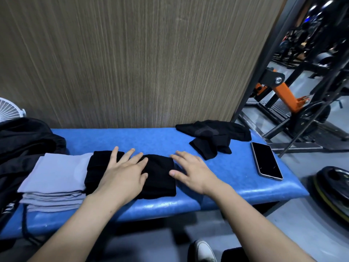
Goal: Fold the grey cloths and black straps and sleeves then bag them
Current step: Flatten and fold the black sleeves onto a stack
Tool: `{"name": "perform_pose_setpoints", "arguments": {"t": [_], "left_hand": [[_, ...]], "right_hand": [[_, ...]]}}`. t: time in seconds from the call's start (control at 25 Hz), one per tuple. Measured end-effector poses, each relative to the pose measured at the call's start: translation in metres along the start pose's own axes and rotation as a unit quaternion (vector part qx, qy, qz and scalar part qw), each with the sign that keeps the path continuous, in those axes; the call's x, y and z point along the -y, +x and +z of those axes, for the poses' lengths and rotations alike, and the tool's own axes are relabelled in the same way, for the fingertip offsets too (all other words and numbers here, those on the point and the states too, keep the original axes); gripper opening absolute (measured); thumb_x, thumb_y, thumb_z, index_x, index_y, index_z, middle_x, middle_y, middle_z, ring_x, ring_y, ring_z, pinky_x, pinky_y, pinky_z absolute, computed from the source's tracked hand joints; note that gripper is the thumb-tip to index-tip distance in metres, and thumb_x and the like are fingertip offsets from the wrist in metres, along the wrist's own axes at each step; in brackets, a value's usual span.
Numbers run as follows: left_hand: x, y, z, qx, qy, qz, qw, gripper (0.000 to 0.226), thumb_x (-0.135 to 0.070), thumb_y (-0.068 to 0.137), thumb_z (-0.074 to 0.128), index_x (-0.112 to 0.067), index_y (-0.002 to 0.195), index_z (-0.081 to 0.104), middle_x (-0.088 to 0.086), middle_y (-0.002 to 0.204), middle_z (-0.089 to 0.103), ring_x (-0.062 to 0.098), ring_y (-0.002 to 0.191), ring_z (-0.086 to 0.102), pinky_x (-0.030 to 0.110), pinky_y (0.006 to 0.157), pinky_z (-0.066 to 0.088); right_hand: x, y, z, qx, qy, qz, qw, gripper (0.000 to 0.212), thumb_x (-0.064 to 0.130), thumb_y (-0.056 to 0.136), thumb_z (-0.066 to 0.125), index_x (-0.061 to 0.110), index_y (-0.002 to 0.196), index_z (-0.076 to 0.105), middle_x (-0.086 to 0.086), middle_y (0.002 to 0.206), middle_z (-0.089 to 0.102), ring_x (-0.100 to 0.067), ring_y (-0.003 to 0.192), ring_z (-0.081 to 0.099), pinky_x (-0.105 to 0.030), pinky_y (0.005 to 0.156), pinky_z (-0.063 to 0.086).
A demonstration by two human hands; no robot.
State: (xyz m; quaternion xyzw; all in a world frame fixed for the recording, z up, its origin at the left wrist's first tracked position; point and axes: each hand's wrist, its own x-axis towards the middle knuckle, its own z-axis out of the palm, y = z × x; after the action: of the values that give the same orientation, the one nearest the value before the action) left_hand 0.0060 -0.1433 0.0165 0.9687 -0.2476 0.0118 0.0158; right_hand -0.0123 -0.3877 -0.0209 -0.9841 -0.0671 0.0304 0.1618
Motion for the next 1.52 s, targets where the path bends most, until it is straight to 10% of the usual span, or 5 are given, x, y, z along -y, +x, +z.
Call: {"name": "perform_pose_setpoints", "arguments": {"t": [0.16, 0.36, 0.84, 1.12, 1.52], "left_hand": [[-0.008, 0.003, 0.0, -0.147, -0.078, 0.029, 0.986, 0.039, -0.04, 0.095, 0.046, -0.029, 0.127, 0.065, -0.01, 0.134, 0.061, 0.016, 0.136, 0.045, 0.05, 0.122, 0.004], [-0.015, 0.007, 0.002, -0.226, -0.122, 0.065, 0.964, 0.036, -0.04, 0.091, 0.04, -0.03, 0.11, 0.07, -0.018, 0.108, 0.064, 0.01, 0.11, 0.057, 0.042, 0.121, 0.015], [-0.031, 0.012, 0.008, -0.213, -0.164, 0.076, 0.96, 0.058, -0.053, 0.085, 0.048, -0.029, 0.137, 0.055, -0.01, 0.14, 0.052, 0.014, 0.131, 0.047, 0.04, 0.121, 0.019], [-0.062, 0.022, 0.009, -0.198, -0.28, 0.056, 0.938, 0.077, -0.063, 0.08, 0.046, -0.034, 0.15, 0.035, -0.014, 0.152, 0.036, 0.009, 0.138, 0.033, 0.033, 0.119, 0.019], [-0.125, 0.031, 0.024, -0.136, -0.427, 0.008, 0.894, 0.089, -0.048, 0.076, 0.077, -0.041, 0.147, 0.025, -0.018, 0.138, 0.031, 0.011, 0.126, 0.048, 0.041, 0.094, 0.051]], "right_hand": [[-0.05, -0.001, -0.025, -0.103, -0.079, 0.08, 0.988, 0.053, 0.051, 0.093, 0.056, 0.025, 0.14, 0.053, 0.001, 0.143, 0.047, -0.025, 0.131, 0.046, -0.037, 0.106, 0.036], [-0.074, 0.004, -0.022, -0.115, -0.054, 0.153, 0.98, 0.054, 0.037, 0.093, 0.065, 0.019, 0.142, 0.05, -0.004, 0.133, 0.05, -0.026, 0.122, 0.045, -0.035, 0.1, 0.04], [-0.058, 0.004, -0.028, -0.22, -0.091, 0.193, 0.952, 0.009, 0.015, 0.09, 0.051, 0.011, 0.094, 0.057, -0.003, 0.09, 0.06, -0.028, 0.084, 0.057, -0.034, 0.058, 0.038], [-0.017, -0.023, -0.07, -0.349, 0.263, 0.186, 0.88, 0.005, 0.015, 0.088, 0.053, 0.02, 0.086, 0.053, 0.001, 0.072, 0.06, -0.022, 0.063, 0.053, -0.036, 0.059, 0.046], [0.017, -0.054, -0.098, -0.296, 0.624, 0.082, 0.719, 0.016, -0.004, 0.098, 0.041, 0.006, 0.095, 0.053, -0.004, 0.074, 0.059, -0.016, 0.06, 0.061, -0.044, 0.063, 0.06]]}}
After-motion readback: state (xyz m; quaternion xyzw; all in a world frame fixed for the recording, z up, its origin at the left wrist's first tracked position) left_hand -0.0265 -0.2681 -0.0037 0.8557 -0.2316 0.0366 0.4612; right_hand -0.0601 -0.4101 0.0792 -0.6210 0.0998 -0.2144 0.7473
